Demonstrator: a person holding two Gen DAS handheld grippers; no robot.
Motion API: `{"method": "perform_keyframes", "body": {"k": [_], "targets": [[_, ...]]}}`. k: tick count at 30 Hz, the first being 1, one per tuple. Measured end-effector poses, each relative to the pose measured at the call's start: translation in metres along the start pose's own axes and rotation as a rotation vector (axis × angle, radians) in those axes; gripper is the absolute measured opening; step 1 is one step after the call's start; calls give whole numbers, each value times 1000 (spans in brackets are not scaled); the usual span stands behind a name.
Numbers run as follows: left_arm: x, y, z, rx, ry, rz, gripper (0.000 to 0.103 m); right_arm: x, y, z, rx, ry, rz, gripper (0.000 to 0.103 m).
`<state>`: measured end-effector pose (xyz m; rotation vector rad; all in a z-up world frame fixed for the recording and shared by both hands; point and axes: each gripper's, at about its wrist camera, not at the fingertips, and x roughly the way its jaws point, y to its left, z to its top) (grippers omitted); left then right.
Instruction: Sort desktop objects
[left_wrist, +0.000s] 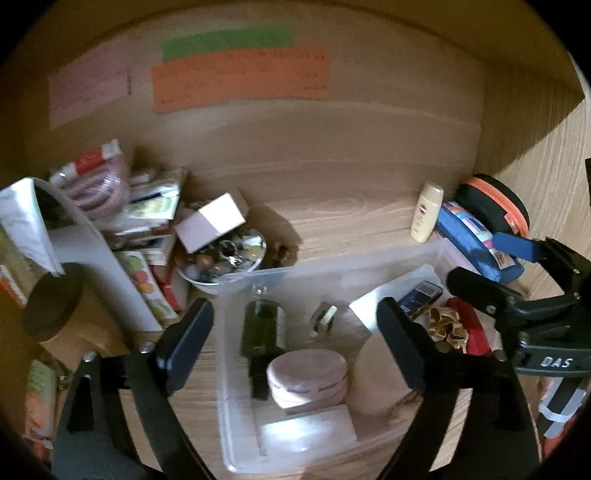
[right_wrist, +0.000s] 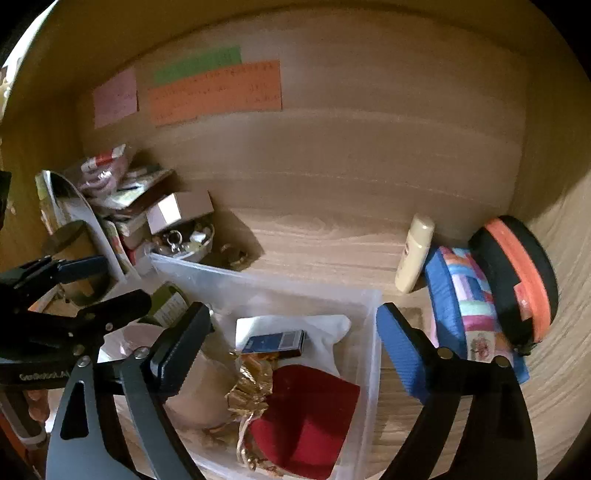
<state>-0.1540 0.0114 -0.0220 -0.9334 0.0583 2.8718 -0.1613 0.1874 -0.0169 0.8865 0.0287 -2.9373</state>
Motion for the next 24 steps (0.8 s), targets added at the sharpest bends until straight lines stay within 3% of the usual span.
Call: {"method": "perform_keyframes", "body": {"k": [3, 24], "targets": [[-14, 3, 0, -10, -20, 10, 96, -13, 3, 1, -6, -31, 2, 102], [-117, -16, -21, -20, -236, 51, 102, -103, 14, -21, -18, -154, -4, 103]]}}
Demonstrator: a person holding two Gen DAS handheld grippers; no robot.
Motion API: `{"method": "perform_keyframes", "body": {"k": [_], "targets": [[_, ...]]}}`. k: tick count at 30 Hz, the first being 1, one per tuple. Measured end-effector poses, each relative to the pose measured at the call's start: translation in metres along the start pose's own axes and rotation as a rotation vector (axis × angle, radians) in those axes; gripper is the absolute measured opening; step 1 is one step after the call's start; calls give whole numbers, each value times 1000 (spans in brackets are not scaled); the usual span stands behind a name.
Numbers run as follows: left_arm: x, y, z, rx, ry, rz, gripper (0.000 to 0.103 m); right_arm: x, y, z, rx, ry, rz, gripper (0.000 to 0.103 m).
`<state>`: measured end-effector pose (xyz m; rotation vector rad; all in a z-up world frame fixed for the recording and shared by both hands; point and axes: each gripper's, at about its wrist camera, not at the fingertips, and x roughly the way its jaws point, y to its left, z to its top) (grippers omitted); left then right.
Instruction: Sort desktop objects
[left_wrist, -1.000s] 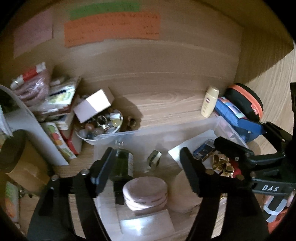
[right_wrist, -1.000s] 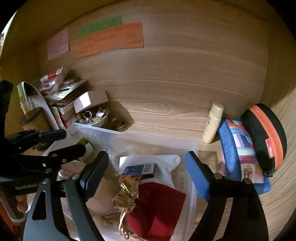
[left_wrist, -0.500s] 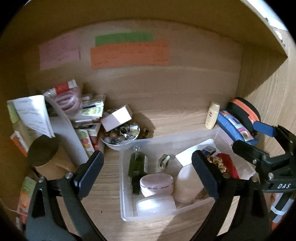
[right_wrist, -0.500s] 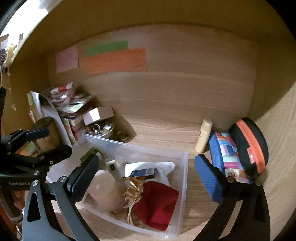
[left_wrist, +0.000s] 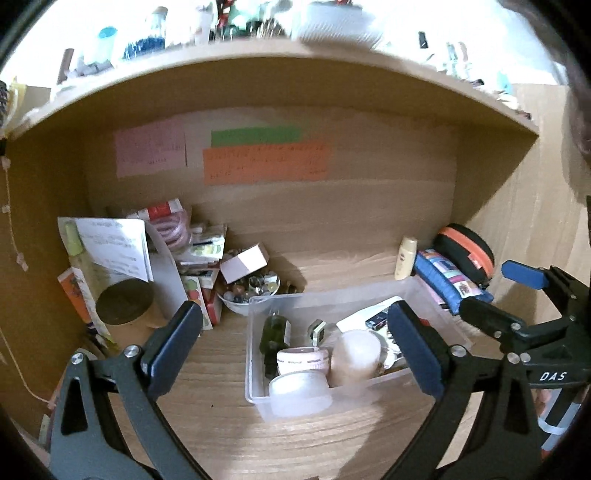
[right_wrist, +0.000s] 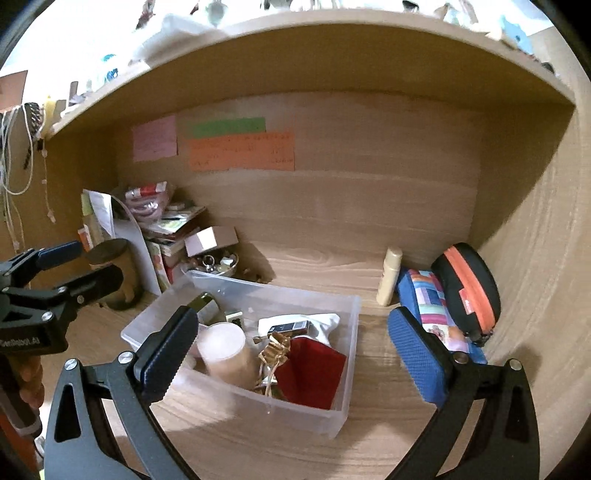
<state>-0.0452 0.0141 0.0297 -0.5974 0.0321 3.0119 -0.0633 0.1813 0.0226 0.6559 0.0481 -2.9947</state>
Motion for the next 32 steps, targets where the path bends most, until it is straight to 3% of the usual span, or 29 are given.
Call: {"method": "perform_keyframes", "body": {"k": [15, 32], "targets": [[-24, -5, -20, -6, -1, -14, 102, -34, 21, -10, -37, -20, -43, 103], [-15, 4, -33, -37, 33, -27, 103, -26, 20, -17, -8, 23, -54, 103]]}}
